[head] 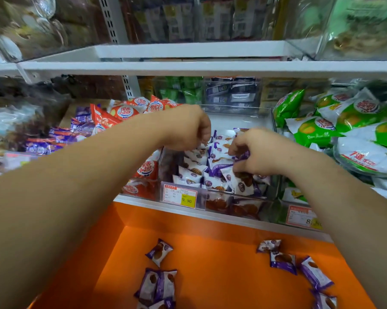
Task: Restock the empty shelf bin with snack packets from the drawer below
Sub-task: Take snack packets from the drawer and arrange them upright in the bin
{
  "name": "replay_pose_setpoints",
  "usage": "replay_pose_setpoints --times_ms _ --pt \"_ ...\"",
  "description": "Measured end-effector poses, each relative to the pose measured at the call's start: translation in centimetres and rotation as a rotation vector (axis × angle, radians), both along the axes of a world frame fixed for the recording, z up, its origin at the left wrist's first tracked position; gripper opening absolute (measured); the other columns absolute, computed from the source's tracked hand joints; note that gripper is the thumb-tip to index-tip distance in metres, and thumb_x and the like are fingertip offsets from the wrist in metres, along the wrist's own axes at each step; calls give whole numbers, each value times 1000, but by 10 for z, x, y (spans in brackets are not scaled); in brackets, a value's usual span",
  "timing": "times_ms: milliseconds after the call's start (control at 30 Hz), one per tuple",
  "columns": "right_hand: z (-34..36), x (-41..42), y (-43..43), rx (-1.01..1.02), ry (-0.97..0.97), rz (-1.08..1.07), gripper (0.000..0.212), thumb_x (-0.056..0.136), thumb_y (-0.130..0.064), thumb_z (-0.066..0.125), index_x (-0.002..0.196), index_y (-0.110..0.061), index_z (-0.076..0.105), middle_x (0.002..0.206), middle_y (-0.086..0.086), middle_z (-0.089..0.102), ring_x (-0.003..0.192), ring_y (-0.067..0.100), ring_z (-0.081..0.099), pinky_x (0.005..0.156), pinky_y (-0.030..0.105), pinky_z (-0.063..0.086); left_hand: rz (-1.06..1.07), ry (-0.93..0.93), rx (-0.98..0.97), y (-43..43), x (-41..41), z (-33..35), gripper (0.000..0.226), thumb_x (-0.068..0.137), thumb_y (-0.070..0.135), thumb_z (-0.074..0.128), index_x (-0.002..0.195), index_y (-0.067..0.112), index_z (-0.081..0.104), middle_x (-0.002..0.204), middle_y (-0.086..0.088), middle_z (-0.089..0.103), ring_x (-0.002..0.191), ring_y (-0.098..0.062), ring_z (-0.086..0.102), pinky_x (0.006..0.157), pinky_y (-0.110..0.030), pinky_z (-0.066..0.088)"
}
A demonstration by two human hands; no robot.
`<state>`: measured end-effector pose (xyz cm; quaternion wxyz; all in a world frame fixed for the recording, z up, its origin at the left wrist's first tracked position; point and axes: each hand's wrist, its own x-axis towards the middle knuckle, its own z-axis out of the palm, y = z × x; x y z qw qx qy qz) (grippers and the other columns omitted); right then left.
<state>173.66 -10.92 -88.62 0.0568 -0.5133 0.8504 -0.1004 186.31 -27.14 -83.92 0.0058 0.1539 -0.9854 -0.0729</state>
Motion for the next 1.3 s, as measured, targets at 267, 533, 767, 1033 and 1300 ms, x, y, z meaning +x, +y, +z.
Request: replay_pose_setpoints --times_ms 267,533,767,1033,1300 --pt "-8 5 3 129 13 67 40 78 -40 84 115 -33 71 106 -7 70 102 20 65 98 38 48 -36 71 283 10 -20 -73 22 87 27 78 105 16 72 98 -4 72 92 -26 67 83 -37 57" --pt "-8 1 2 149 34 100 33 72 -45 87 76 -30 58 80 -6 62 78 18 58 78 32 37 -58 156 362 15 -16 -89 29 81 38 83 105 23 78 82 3 65 66 -9 57 62 -27 48" --pt "2 -8 11 80 208 -15 35 85 -27 74 117 -39 68 114 -6 57 130 22 45 121 51 16 -2 166 385 16 -13 -88 21 79 32 86 98 24 78 90 8 66 73 -6 61 67 -25 50" --pt "-16 -9 7 234 301 -139 20 79 -36 68 95 -25 61 93 -1 58 121 24 51 114 71 -16 126 258 905 20 11 -64 10 85 7 80 93 5 74 85 -15 77 71 -22 70 65 -29 57" --pt "-5 -2 4 116 208 -130 31 76 -25 68 106 -28 61 95 -4 68 102 25 65 121 57 23 320 420 1408 20 14 -51 14 95 2 64 90 13 58 82 -17 74 69 -25 73 57 -33 61"
